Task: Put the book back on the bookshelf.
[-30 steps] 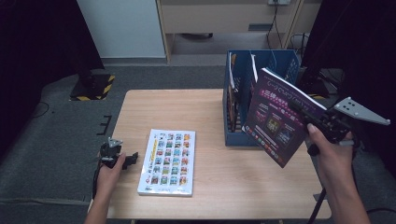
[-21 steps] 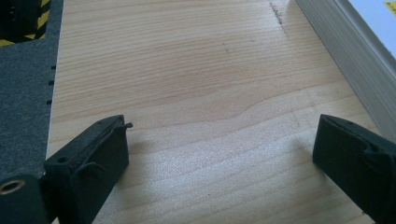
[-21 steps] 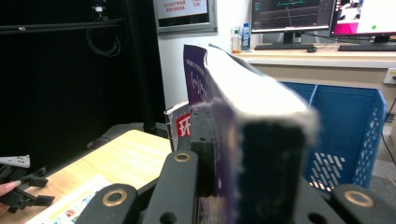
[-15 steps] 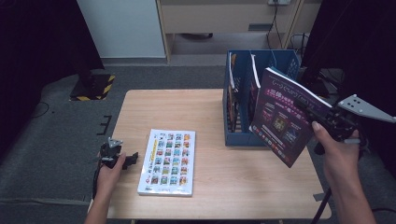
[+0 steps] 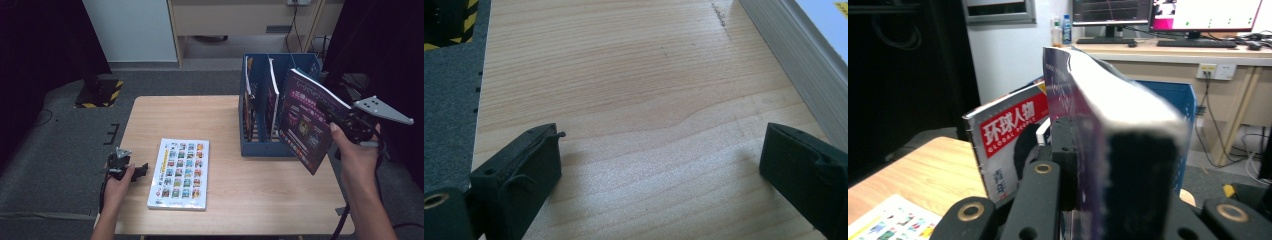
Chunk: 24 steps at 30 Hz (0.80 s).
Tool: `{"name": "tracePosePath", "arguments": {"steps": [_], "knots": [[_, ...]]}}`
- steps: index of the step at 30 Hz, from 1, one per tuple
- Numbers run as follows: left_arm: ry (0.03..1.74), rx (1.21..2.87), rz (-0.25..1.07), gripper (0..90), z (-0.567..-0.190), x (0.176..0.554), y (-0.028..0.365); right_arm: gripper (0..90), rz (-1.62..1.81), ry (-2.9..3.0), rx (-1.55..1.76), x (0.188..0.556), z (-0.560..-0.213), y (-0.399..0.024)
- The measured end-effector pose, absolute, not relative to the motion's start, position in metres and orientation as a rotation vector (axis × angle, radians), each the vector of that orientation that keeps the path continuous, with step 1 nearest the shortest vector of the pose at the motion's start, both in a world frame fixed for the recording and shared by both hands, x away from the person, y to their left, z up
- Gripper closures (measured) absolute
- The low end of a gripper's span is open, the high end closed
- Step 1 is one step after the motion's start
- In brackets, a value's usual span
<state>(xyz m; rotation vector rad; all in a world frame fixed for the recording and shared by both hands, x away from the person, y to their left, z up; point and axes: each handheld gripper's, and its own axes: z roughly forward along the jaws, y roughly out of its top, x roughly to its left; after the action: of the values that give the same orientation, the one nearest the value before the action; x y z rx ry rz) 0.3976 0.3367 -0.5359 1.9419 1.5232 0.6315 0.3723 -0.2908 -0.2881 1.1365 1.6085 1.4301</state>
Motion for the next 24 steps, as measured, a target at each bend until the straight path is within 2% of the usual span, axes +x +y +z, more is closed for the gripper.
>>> {"name": "tracePosePath", "arguments": {"steps": [24], "knots": [[1.519, 1.937, 0.632, 1.8, -0.536, 0.397, 0.336, 84.2, 1.337, 1.521, 1.234, 0.439, -0.288, -0.271]]}}
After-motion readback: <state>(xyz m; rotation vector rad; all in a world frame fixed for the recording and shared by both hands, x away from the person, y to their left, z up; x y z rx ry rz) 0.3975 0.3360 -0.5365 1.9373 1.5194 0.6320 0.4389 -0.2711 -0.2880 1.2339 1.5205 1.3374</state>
